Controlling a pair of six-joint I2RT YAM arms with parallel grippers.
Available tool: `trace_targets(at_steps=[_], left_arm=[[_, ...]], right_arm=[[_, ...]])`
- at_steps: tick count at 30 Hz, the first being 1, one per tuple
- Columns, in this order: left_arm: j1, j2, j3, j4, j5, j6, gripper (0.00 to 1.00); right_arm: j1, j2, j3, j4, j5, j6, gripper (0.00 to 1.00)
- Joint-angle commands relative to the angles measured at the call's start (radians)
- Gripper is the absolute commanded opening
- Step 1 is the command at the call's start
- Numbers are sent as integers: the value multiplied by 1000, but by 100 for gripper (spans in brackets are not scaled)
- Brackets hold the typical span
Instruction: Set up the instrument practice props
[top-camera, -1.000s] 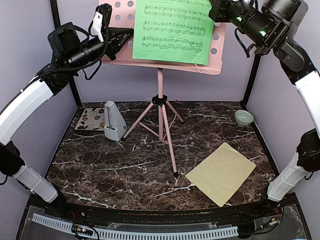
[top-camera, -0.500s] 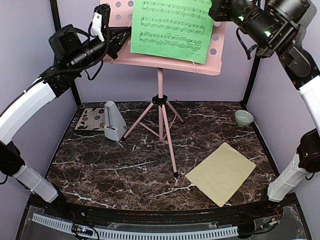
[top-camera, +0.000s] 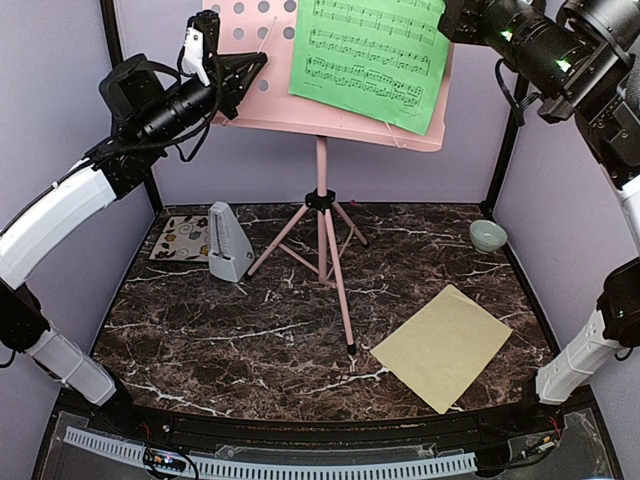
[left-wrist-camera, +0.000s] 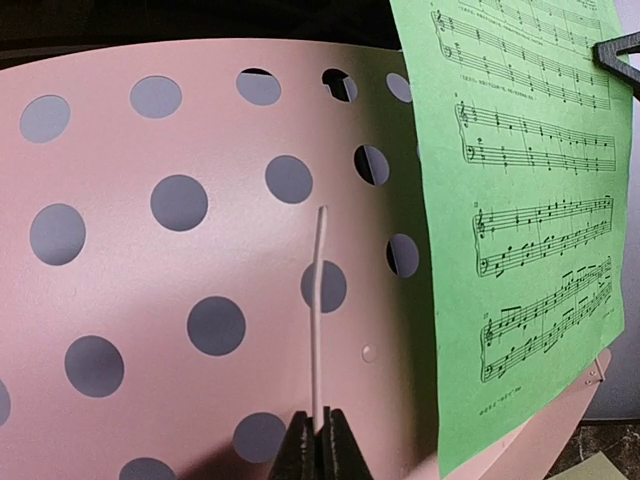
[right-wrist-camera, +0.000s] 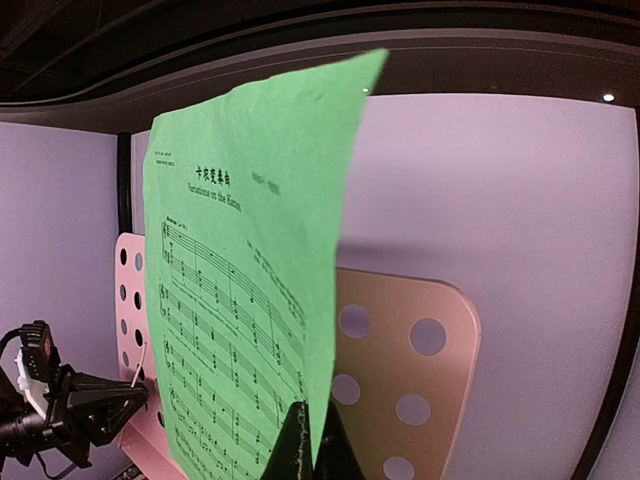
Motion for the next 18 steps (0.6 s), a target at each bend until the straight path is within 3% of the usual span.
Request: trace_targets(at_steps=[1,18], left_arm=[[-6,-32,-24,165,45,10,0],[-23,-45,-49,182,91,77,0]], right_arm=[[23,-8,4,42,92,-35,0],[28,130,57,176,18,-59,0]])
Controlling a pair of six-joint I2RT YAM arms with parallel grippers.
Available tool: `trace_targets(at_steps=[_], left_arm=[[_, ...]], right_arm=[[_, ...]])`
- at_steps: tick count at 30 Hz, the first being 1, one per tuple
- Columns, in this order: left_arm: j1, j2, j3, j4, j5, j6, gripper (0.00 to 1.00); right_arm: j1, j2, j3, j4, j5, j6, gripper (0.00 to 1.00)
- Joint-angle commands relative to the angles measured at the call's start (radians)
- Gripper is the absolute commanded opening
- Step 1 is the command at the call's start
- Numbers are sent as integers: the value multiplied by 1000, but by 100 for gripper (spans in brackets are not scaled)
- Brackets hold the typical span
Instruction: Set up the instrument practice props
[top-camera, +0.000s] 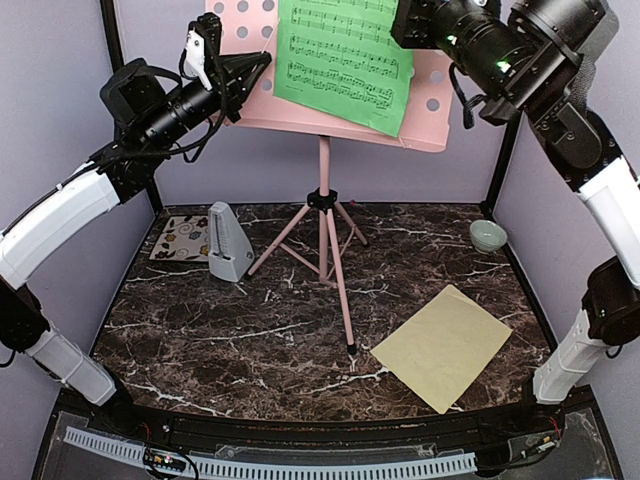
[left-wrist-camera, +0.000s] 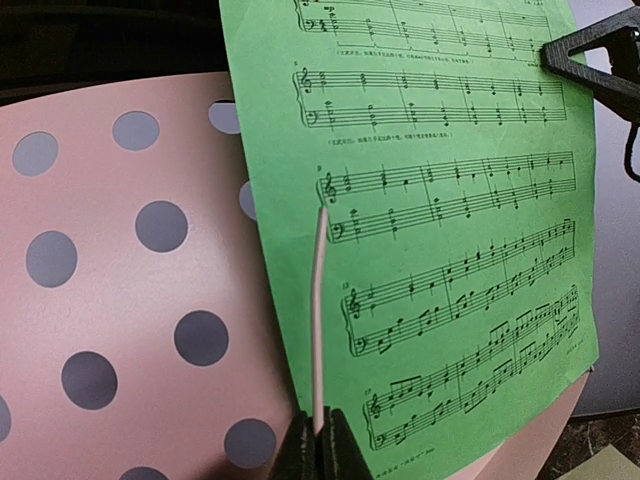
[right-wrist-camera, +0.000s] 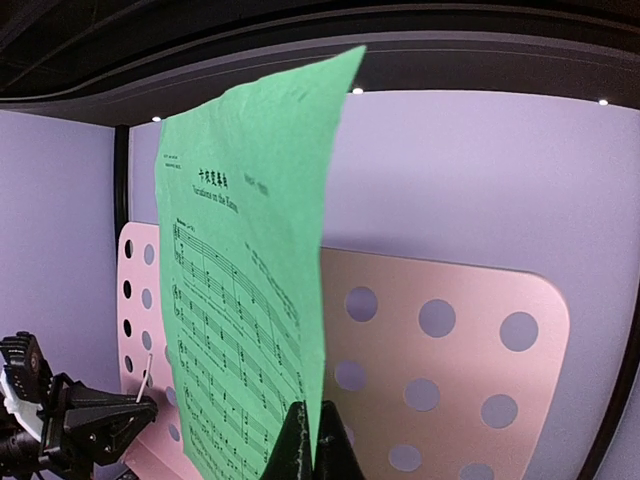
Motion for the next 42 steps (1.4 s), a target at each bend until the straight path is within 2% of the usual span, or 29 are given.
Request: trace_targets(at_steps=[1,15,29,42], left_arm=[[-13,-47,-10,85,34,23,0],[-15,-53,-18,96,72,19,0],[-14,-43,-13,106,87,14,0],[-17,-30,2,106,102,19,0]], right_arm=[[11,41,51,57,-26,-10,0],[-26,104,81,89,-149,-16,0],[-112,153,136,1,-319,114,0],[-161,185,128,11,-417,185,0]])
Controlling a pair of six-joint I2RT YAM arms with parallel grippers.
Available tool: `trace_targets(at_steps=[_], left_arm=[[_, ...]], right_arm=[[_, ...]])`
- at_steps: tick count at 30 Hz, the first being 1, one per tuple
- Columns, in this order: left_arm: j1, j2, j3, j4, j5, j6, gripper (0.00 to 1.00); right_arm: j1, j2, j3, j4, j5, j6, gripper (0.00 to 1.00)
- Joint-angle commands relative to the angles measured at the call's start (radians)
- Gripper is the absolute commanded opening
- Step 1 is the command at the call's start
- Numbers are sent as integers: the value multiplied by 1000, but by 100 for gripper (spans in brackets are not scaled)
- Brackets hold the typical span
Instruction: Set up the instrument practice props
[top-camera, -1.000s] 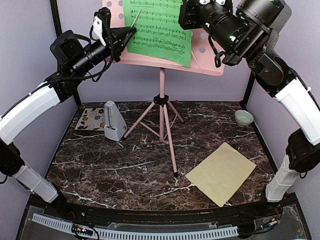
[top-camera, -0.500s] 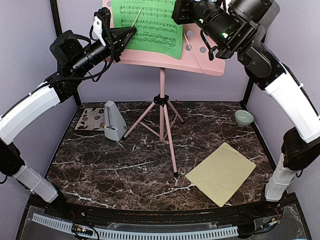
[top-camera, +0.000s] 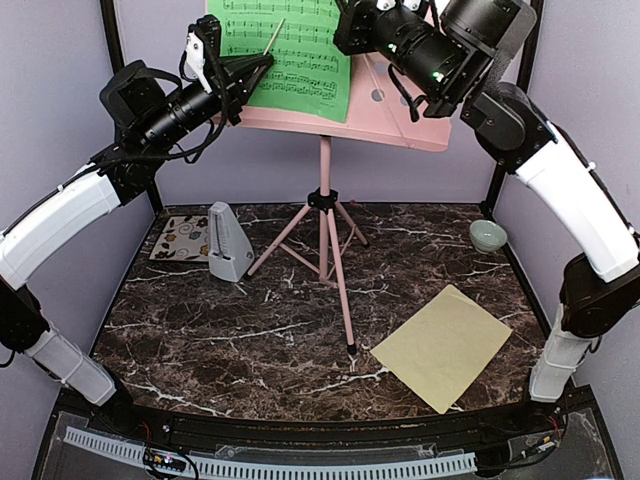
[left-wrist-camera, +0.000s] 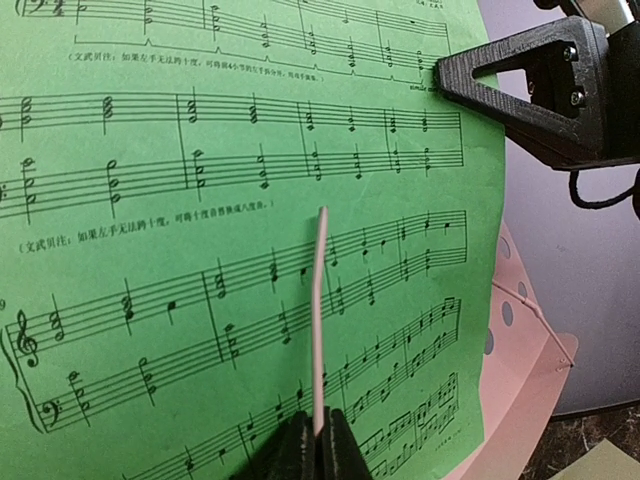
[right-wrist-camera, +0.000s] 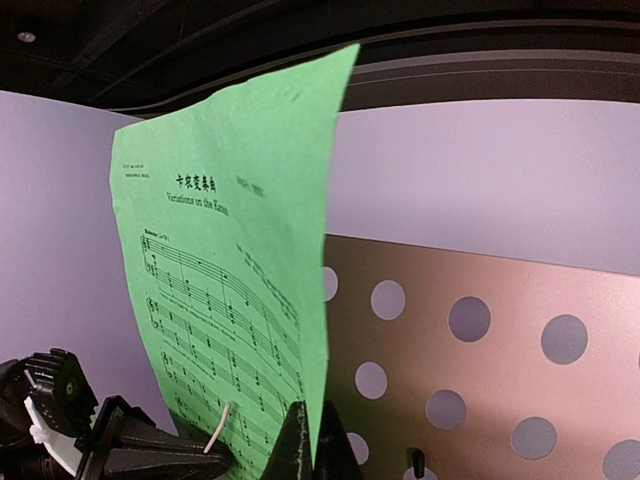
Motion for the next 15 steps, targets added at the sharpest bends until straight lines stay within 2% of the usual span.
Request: trace_targets(at_steps=[1,15], left_arm=[[-15,-24,24,74,48,5,0],[-15,-14,39,58,67,11,0]], right_arm=[[-21,24,22,36,-56,40,0],[-84,74,67,0,-152,104,0]])
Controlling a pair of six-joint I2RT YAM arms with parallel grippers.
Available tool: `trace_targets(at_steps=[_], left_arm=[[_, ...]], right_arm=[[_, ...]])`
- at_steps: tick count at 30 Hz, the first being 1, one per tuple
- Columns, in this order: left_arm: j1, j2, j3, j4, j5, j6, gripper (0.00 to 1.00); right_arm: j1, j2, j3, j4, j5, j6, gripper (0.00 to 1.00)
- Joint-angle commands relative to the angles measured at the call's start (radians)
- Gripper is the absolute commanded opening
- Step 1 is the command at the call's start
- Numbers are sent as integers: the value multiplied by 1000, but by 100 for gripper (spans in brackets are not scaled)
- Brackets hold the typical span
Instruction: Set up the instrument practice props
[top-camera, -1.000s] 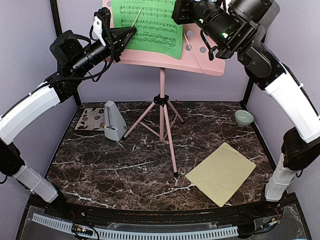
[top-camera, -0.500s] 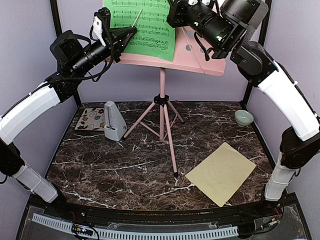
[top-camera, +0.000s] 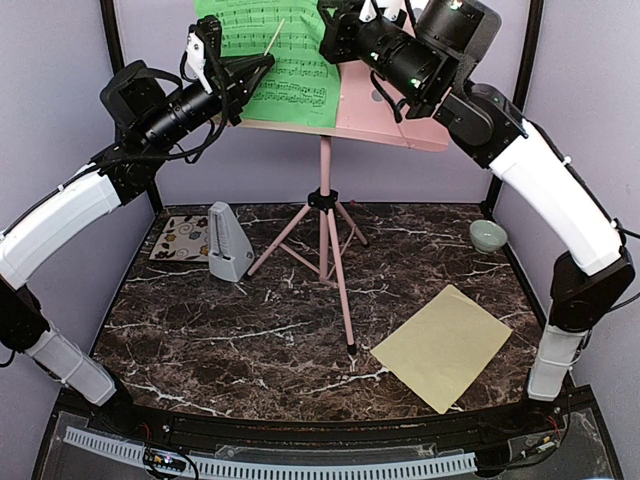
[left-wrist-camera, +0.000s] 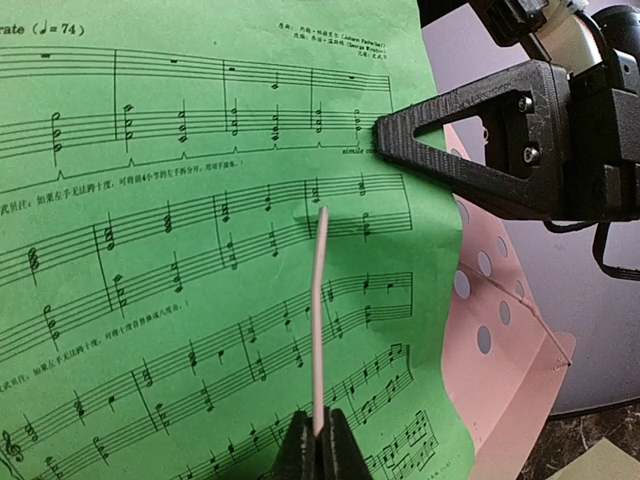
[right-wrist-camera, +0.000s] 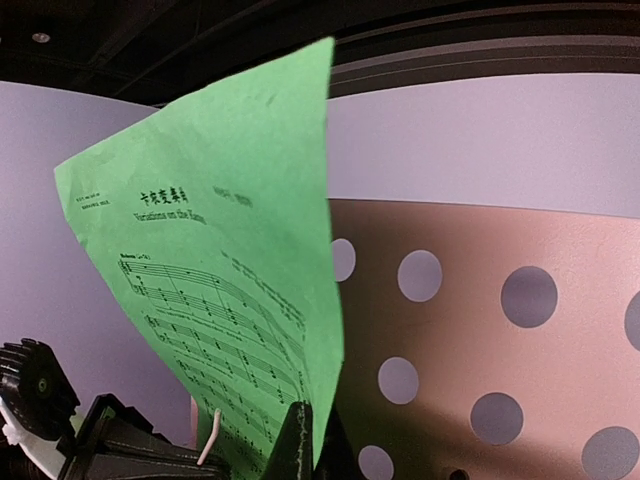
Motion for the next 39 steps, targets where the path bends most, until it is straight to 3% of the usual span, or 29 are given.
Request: trace_targets(at_steps=[1,21,26,30,39], left_arm=[[-14,-16,38,58,59,10,0],[-15,-1,51,57,68,9,0],[-15,4,52,63,69,7,0],[-15,6,53,65,71,6,0],[-15,9,53,65,72,4,0]], right_arm=[[-11,10,46,2,-31,16,0],[-13,34,64,-8,-82,-70,0],[-14,29,58,17,-60,-96,5],[-28,32,66,50,-52,-116,0],[-78,56,100,47,-199,-155,0]])
